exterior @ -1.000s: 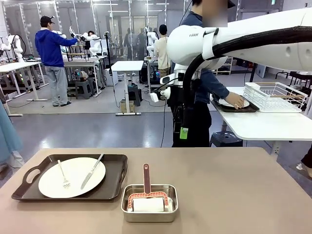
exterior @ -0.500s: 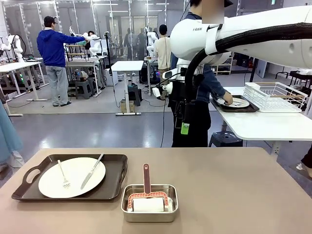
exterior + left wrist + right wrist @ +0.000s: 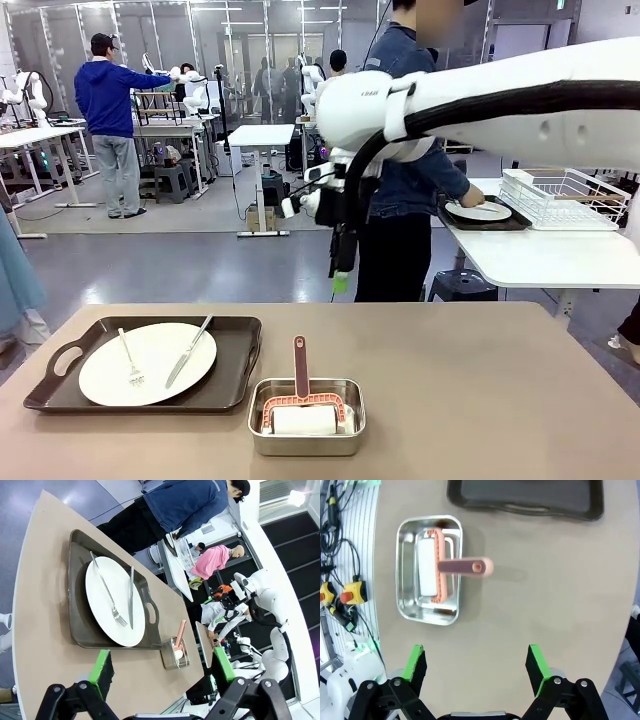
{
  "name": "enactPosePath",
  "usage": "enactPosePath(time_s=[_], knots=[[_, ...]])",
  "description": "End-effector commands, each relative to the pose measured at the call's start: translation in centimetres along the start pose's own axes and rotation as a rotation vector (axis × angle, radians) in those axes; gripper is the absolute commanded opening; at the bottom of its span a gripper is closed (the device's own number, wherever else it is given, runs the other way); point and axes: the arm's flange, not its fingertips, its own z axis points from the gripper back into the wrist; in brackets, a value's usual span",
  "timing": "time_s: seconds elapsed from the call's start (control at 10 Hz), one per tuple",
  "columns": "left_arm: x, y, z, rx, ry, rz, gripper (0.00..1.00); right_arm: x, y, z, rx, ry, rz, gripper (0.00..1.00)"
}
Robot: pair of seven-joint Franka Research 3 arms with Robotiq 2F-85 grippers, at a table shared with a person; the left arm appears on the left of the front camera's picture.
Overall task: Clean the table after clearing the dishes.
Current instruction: When the left (or right) Handle tray is removed, use the left hand (or right hand) to clean the left (or right) side of the table with the Lint Roller.
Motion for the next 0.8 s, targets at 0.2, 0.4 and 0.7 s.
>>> enactPosePath(time_s=[0.2,0.4,0.7], knots=[[-0.1,-0.1,0.2,-0.002,-0.002,-0.005,1.0,2.8,-1.4,-4.7,0.133,0.01,0.007,1.0],[-0.1,-0.1,0.2,-0.002,-0.002,-0.005,1.0,3.9,-1.8,-7.3,0.188,0.01,0.04,1.0],[-0.1,-0.1,0.2,-0.002,-0.002,-0.005,1.0,4.9,-2.3,-10.0,0.236,0.025,0.055,1.0]])
